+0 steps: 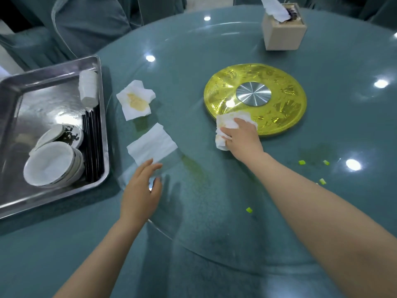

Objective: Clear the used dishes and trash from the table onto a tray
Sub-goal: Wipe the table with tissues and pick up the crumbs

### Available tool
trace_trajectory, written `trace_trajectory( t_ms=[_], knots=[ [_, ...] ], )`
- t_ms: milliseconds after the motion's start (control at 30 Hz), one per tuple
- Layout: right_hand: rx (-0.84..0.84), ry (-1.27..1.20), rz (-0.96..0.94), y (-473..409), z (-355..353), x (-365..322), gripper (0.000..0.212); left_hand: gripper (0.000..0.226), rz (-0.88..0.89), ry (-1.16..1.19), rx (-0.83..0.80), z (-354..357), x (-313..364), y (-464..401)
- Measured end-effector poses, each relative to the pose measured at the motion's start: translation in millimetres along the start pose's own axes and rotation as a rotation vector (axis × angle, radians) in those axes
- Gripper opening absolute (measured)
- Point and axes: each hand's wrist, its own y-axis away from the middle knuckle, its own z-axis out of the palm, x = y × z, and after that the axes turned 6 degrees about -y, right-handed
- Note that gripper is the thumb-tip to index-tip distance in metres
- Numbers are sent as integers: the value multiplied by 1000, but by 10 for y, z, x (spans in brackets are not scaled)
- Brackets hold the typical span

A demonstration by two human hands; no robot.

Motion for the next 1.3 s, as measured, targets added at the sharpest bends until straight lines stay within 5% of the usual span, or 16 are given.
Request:
trace_trajectory(
  t_ms=[300, 600, 800, 1133, 1300],
  knots=[
    [-1, -36, 105, 45, -122, 91, 24, 48, -61, -299, -328, 75, -35, -364],
    [-38, -99, 155, -9, -230, 52, 24, 53, -15, -243, -125, 20, -28, -442],
    [-65, -93, -5, -93, -122, -295, 30, 61, 7, -282, 61, -254, -158, -1067],
    [-203, -144, 155, -169, -124, -283, 16, 45, -42, -437, -129, -183, -510, -2047],
    [-207, -158, 132, -111, -235, -269, 33, 45, 6, -491, -201, -142, -643, -2096]
  ],
)
